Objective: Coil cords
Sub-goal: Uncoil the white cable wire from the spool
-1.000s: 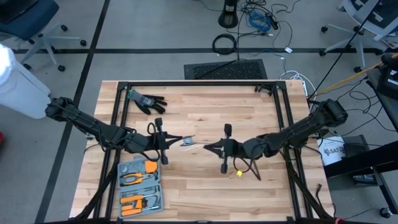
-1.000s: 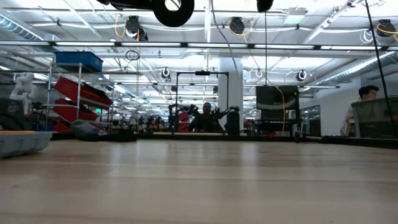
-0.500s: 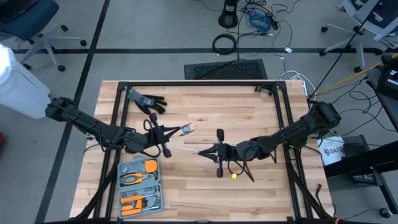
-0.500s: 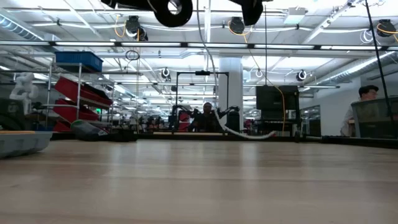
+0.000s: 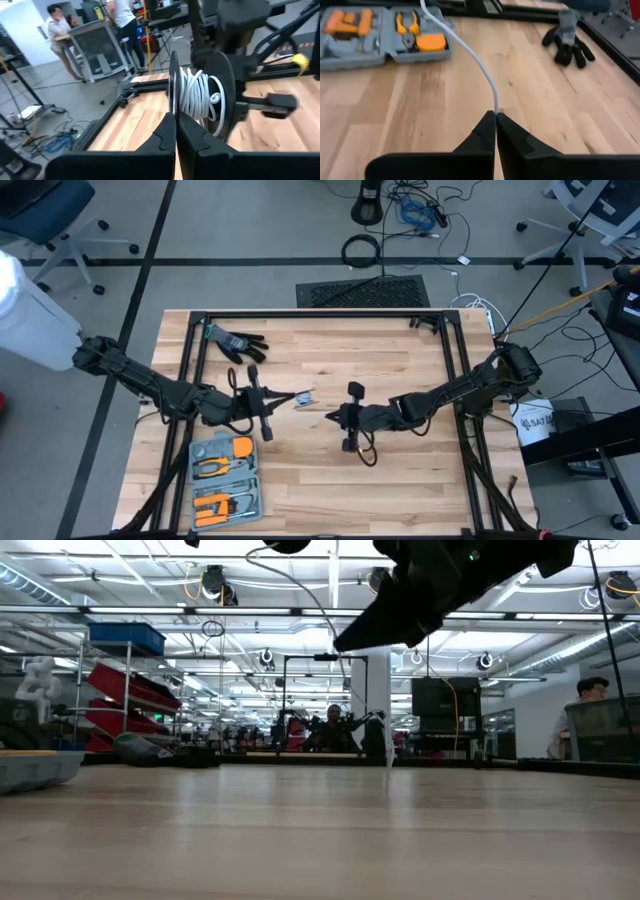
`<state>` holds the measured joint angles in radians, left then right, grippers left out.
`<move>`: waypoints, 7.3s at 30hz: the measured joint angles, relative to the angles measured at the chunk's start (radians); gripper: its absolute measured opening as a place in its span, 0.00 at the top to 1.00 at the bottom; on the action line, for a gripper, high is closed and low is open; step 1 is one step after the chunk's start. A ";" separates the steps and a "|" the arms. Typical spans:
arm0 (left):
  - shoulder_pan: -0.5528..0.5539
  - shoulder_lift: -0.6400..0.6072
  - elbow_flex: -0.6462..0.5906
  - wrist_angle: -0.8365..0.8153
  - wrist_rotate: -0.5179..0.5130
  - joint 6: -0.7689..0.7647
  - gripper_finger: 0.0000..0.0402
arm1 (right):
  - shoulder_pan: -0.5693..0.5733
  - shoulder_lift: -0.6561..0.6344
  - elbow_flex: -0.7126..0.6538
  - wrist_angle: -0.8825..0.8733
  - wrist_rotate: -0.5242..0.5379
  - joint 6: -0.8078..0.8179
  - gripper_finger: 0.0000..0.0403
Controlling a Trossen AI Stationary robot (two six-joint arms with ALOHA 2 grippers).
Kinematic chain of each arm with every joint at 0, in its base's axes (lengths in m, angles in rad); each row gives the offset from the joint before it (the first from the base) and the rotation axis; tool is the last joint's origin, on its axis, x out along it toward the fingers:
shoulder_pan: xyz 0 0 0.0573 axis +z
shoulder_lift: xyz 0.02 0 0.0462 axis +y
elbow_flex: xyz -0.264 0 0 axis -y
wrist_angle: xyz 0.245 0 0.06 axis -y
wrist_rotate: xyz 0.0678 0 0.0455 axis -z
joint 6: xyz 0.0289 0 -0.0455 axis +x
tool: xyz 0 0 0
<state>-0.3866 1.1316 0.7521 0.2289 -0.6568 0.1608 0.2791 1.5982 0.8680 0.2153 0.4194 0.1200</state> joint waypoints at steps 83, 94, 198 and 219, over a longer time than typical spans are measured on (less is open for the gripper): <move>0.000 -0.007 0.000 -0.007 0.047 -0.049 1.00 | 0.101 0.068 0.028 0.382 0.345 -0.302 0.75; 0.000 -0.006 0.000 -0.005 0.047 -0.050 1.00 | 0.058 0.099 0.028 0.390 0.257 -0.237 0.68; -0.139 -0.023 0.021 0.089 -0.182 0.079 1.00 | 0.035 -0.027 0.168 -0.627 -0.104 0.140 0.88; -0.134 -0.022 0.021 0.065 -0.056 0.055 1.00 | 0.108 -0.079 0.168 -0.166 0.061 -0.078 0.58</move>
<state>-0.5206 1.1095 0.7727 0.2943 -0.7126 0.2157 0.3876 1.5191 1.0359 0.0488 0.4805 0.0420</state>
